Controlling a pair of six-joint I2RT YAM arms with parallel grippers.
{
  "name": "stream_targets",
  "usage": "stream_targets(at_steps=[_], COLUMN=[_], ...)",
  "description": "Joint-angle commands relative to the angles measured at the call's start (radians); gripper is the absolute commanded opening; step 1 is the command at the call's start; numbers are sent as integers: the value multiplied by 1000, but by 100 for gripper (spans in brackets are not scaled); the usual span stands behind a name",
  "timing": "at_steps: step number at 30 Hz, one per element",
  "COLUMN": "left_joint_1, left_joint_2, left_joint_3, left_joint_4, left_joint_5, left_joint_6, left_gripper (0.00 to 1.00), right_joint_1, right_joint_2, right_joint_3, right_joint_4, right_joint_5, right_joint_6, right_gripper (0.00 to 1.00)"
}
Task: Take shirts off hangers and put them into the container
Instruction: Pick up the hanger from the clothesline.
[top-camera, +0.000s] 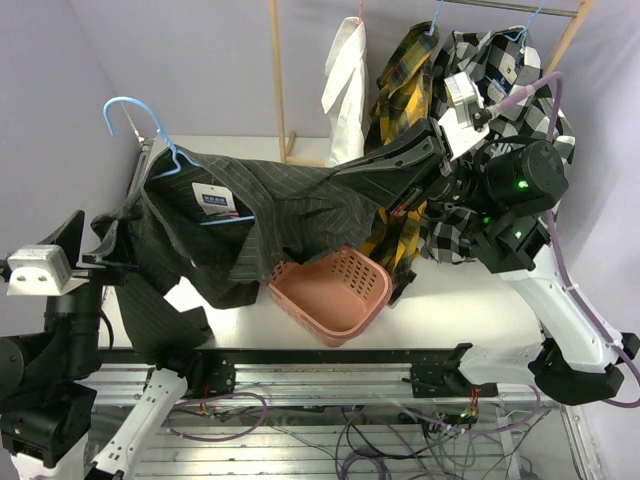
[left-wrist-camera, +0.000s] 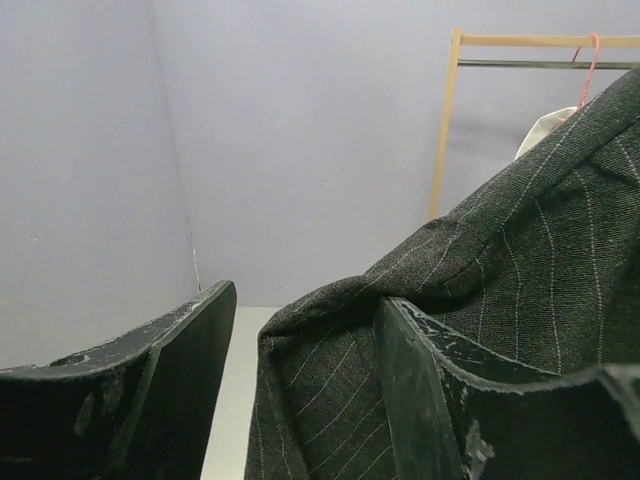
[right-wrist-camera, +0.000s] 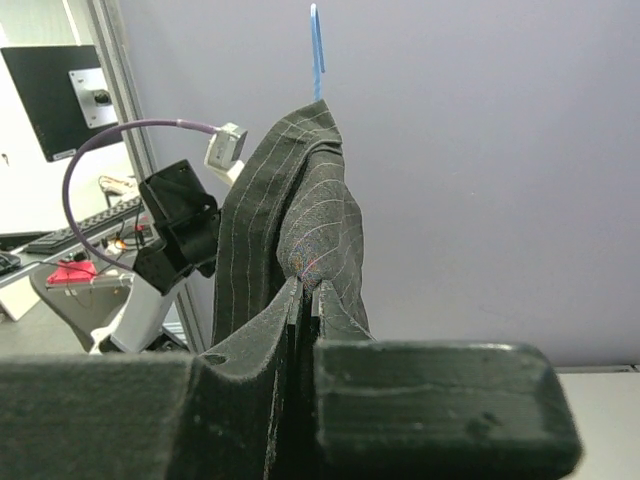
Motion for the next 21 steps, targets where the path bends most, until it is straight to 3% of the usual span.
stream_targets(at_steps=[1, 21], left_joint_1=[-2, -2], left_joint_2=[-19, -8], left_joint_3=[43, 14], left_joint_4=[5, 89], left_joint_5=[36, 170], left_joint_6=[-15, -39], left_gripper=[69, 72], right_joint_1=[3, 2], right_joint_2=[-34, -23], right_joint_3=[-7, -59], right_joint_4=[50, 118], right_joint_5=[-3, -40], right_joint_6=[19, 57], right_gripper=[0, 0])
